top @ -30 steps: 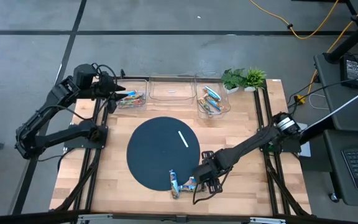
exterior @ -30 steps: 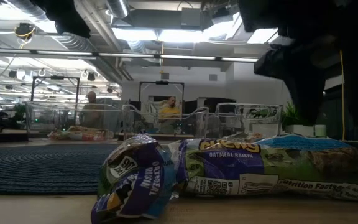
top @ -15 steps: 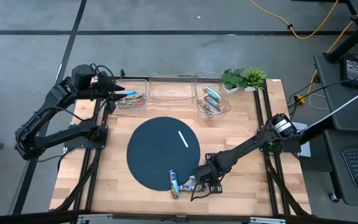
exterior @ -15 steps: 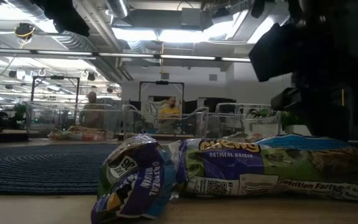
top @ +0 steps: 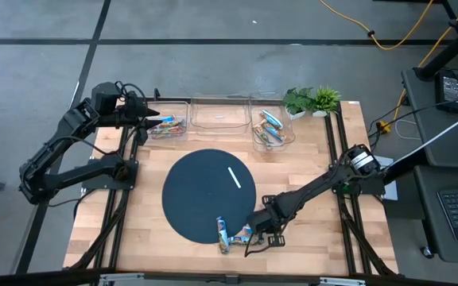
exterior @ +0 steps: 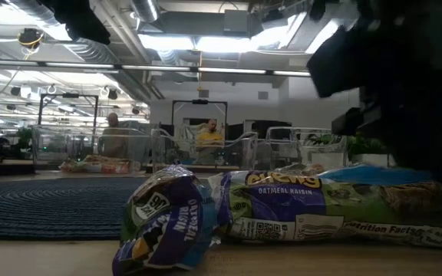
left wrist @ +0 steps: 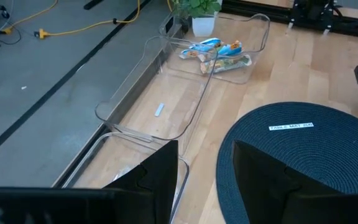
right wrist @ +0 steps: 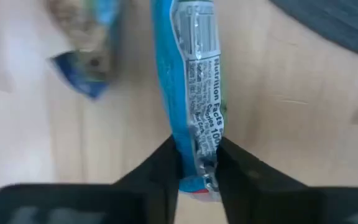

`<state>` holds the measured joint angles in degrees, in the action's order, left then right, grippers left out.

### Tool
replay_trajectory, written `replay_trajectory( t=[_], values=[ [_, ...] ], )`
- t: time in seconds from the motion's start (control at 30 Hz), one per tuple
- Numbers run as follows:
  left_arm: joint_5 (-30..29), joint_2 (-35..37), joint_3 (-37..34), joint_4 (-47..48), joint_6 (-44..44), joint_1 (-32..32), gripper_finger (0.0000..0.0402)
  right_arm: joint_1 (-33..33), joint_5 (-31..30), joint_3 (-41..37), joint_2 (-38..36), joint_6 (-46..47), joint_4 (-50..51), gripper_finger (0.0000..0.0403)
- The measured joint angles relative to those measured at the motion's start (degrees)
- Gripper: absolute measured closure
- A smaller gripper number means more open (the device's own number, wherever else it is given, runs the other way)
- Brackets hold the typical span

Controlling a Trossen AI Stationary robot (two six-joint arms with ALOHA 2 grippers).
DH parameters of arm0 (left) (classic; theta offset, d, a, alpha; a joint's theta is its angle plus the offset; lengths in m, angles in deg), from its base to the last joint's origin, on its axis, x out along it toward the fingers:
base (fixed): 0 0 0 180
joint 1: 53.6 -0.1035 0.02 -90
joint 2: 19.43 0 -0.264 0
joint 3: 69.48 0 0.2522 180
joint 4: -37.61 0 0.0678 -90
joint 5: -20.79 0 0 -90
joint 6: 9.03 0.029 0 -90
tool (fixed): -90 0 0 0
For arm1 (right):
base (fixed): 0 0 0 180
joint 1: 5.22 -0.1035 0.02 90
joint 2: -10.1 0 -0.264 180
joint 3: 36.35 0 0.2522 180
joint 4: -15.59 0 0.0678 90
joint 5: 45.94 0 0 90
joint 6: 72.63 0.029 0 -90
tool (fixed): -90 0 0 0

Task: Pick and place Granola Bars by type
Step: Put the red chewy bar into the top left transparent bin

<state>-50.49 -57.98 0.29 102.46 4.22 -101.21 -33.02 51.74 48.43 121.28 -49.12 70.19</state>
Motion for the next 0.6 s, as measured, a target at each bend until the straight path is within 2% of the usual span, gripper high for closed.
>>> replay_trajectory(
  t=[0.13,0.23,0.5,0.6],
  values=[
    [0.0,0.0,0.0,0.0,0.0,0.0,0.0258,0.0,-0.4,0.1,-3.1,0.0,0.4,0.0362],
    [0.0,0.0,0.0,0.0,0.0,0.0,0.0258,0.4,-4.7,0.2,-6.8,0.6,3.6,0.0387],
    [0.0,0.0,0.0,-0.3,-0.9,0.0,0.0258,4.0,-23.0,0.2,-18.6,4.6,14.5,0.0373],
    [1.7,0.0,0.0,-0.3,-1.1,0.0,0.0258,6.6,-27.2,0.2,-22.4,4.6,15.5,0.0377]
  ],
)
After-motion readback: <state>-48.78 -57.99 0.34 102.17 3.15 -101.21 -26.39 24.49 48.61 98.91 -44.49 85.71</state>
